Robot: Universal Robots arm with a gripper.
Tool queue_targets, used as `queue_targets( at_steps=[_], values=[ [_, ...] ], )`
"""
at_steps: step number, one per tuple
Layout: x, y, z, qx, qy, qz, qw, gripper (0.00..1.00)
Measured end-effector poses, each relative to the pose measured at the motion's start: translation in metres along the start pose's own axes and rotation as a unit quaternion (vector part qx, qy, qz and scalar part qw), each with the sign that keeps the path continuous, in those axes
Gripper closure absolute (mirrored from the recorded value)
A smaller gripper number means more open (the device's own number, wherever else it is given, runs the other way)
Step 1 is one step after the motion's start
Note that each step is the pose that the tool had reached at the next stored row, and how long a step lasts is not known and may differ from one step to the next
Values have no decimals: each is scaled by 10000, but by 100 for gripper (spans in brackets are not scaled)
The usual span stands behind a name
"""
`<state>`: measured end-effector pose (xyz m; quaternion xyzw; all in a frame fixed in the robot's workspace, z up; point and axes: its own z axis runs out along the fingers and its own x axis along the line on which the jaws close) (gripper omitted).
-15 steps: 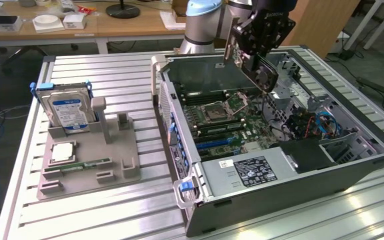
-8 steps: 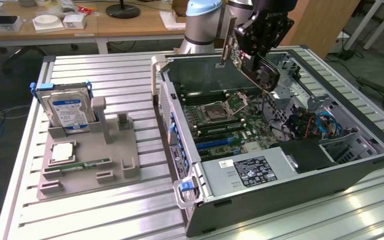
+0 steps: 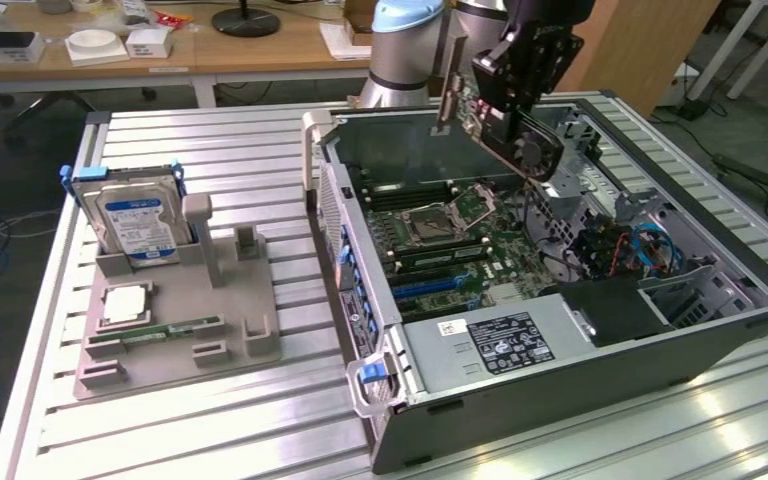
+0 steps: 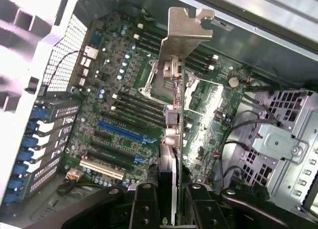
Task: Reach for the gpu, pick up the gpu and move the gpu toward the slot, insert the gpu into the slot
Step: 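Insert the gpu into the slot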
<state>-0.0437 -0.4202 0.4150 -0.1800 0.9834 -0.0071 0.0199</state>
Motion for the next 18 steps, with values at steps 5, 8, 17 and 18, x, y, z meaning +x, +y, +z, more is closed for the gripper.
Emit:
queue_targets(
  at_steps=[5,8,17,18],
  values=[
    [0,-1,1,-10,-6,-254,9997,73],
    [1,-2,1,-15,-9,-411,9992,73],
    [1,-3,2,-33,-19,-903,9959,73],
    [1,-3,3,-35,-21,-957,9954,73]
  ],
)
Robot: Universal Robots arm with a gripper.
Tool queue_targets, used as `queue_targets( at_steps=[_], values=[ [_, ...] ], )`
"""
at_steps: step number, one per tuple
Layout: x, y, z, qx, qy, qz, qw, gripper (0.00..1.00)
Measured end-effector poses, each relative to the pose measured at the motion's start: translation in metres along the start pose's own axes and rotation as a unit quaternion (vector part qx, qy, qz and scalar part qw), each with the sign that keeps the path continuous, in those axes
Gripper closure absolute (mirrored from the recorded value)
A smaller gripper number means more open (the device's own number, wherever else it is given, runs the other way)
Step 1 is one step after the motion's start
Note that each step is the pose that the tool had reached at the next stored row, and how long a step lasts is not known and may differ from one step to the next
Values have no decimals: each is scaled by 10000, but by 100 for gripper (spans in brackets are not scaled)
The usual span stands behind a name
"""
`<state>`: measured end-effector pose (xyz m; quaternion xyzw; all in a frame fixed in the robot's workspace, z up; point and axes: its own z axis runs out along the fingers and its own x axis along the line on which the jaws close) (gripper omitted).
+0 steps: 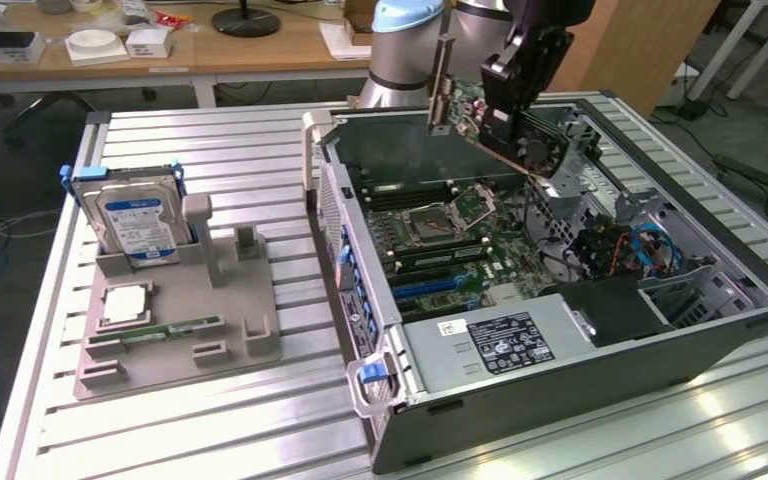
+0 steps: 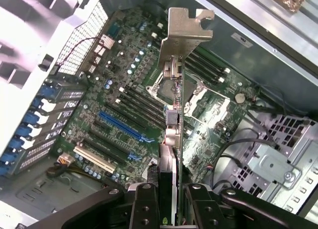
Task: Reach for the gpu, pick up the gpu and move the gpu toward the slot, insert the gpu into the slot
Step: 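Insert the gpu into the slot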
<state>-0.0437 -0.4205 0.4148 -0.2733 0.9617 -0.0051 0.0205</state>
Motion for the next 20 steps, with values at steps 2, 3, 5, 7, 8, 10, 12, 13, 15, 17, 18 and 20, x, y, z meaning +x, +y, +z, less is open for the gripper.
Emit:
queue_targets(
  at_steps=[2,3,5,7,8,10,12,13,15,17,18,20],
  values=[
    [0,0,0,-4,-2,-106,9999,73],
    [0,0,0,-6,-3,-160,9999,73],
    [0,0,0,-10,-5,-277,9996,73],
    [1,-1,1,-14,-8,-383,9993,73],
    [1,-1,1,-16,-9,-436,9990,73],
    [1,-1,0,-19,-11,-530,9986,73],
    [1,-1,1,-23,-13,-627,9980,73],
    [1,-1,0,-25,-14,-675,9977,73],
    [1,-2,1,-28,-16,-772,9970,73],
    [1,-2,1,-32,-18,-866,9962,73],
    [2,-2,1,-33,-19,-911,9958,73],
    [2,-3,1,-37,-21,-1000,9950,73]
  ],
)
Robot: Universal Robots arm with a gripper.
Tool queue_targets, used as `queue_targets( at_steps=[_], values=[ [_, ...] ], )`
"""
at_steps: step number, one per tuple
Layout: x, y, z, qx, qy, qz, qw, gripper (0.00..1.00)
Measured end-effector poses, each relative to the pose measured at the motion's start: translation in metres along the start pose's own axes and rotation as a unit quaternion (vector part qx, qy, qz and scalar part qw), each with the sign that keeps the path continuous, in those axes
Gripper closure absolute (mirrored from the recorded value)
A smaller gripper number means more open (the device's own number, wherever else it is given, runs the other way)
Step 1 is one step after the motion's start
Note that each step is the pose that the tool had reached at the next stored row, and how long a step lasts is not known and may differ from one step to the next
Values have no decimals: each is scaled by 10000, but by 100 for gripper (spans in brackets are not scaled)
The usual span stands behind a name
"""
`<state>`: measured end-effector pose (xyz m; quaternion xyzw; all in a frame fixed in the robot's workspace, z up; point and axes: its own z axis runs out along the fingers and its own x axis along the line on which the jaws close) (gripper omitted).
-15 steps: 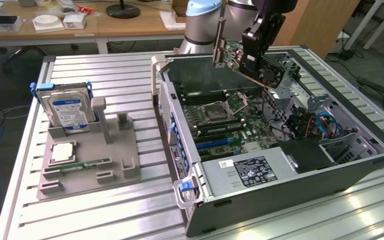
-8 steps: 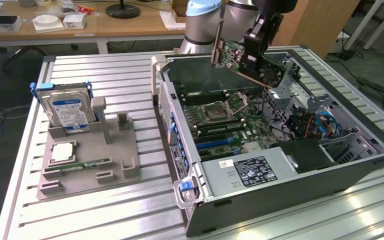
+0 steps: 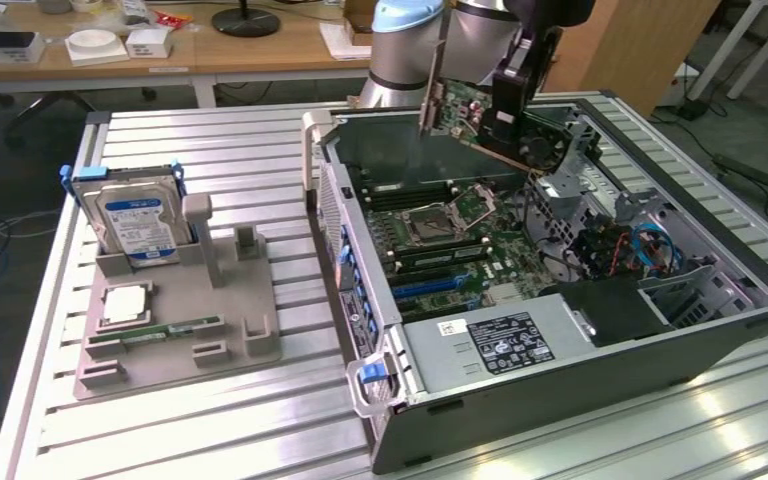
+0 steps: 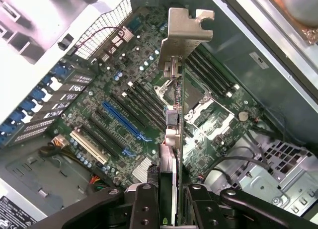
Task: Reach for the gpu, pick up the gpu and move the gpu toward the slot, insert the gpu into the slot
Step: 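Insert the gpu into the slot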
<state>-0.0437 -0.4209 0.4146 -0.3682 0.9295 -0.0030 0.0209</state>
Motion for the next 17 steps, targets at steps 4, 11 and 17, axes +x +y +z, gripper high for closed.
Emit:
queue_targets(
  at_steps=[4,11,17],
  values=[
    [1,-2,1,-6,-3,-163,9999,73],
    [5,-5,3,-16,-9,-438,9990,73],
    [9,-9,5,-25,-14,-666,9978,73]
  ],
)
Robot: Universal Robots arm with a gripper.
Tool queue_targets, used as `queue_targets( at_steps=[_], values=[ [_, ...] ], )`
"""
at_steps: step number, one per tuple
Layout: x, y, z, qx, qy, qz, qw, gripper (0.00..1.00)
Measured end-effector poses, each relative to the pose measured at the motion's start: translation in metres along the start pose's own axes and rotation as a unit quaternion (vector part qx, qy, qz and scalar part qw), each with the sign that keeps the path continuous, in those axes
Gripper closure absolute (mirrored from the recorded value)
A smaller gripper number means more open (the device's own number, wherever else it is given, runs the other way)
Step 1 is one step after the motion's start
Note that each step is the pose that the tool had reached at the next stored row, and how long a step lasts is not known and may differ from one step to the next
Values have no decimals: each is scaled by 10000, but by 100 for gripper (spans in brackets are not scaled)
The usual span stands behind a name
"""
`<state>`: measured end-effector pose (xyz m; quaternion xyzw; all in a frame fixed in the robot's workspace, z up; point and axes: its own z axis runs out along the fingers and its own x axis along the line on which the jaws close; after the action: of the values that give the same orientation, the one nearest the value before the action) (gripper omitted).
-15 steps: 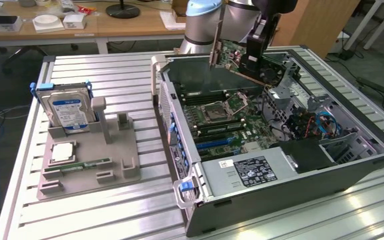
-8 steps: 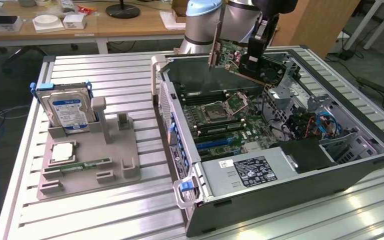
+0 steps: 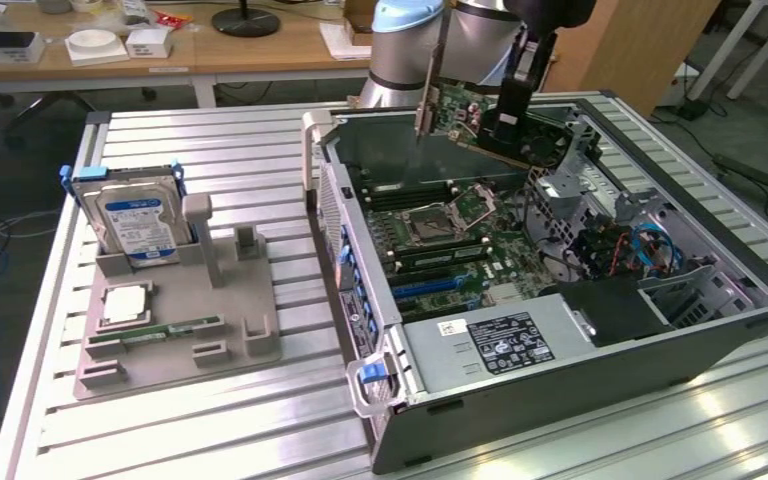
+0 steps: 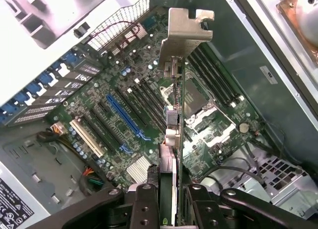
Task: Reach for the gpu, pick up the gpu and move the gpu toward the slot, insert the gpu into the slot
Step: 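Insert the gpu into the slot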
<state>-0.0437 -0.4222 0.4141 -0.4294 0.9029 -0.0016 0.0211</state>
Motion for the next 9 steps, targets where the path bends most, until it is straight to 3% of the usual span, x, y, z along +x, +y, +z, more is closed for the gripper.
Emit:
queue_targets(
  at_steps=[9],
  values=[
    [7,-6,2,-12,-7,-330,9995,73]
  ],
)
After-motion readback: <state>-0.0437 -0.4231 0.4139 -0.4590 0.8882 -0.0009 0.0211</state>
